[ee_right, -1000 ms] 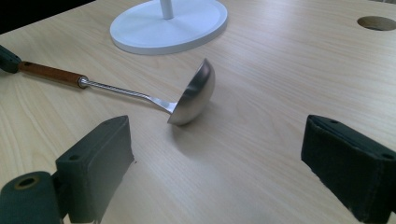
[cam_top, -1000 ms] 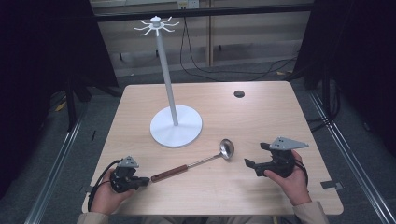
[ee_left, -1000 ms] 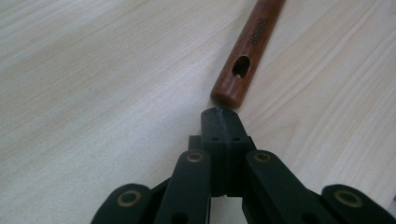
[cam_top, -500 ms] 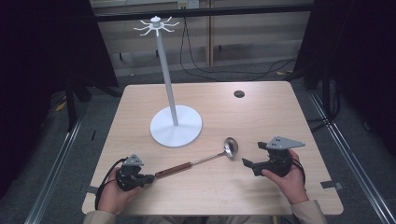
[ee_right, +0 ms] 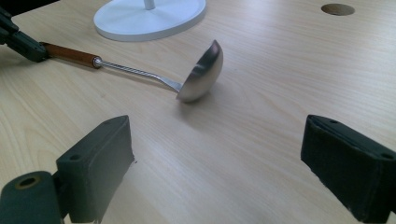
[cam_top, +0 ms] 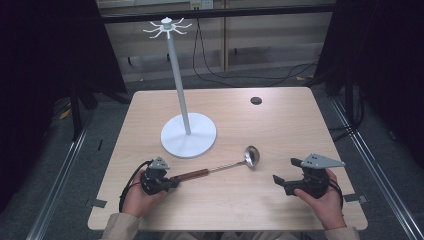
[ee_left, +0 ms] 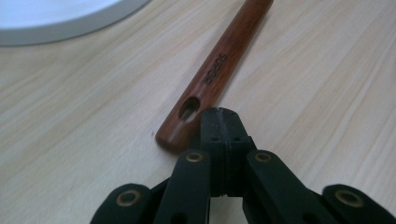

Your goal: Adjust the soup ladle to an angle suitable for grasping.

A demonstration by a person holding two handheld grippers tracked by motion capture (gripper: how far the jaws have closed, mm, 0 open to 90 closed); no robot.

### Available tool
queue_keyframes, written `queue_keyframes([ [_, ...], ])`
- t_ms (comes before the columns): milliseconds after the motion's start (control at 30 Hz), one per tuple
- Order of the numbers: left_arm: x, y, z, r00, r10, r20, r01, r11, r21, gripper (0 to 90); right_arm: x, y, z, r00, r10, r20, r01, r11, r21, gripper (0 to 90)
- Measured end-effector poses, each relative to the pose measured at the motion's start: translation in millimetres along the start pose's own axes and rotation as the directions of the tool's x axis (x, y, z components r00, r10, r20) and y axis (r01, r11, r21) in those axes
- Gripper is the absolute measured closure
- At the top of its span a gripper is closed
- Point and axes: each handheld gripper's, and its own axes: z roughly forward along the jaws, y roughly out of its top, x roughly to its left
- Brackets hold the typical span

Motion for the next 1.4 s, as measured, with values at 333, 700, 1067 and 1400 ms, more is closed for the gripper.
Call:
queue_keyframes([
  [333,4.7,-1.7,-11.3,0.9997,-0.026,-0.005,0.025,0.9979,-0.059,74.1,5.4,0.9,-8.4,0.9989,-0.040,-0.024,0.040,0.999,0.013,12.4],
  [700,7.7,-18.6,-21.2,0.9968,-0.042,-0.068,0.033,0.9909,-0.131,28.2,31.8,35.9,33.6,0.9753,-0.171,-0.140,0.181,0.982,0.060,17.1],
  [1067,8.8,-36.7,-34.2,0.9928,-0.084,-0.085,0.070,0.9858,-0.153,21.7,48.7,65.4,87.9,0.9342,-0.261,-0.243,0.307,0.936,0.174,19.7],
  [1400,7.6,-42.8,-39.9,0.9929,-0.084,-0.084,0.071,0.9858,-0.152,21.5,63.6,86.2,130.7,0.8787,-0.342,-0.333,0.445,0.839,0.313,30.7],
])
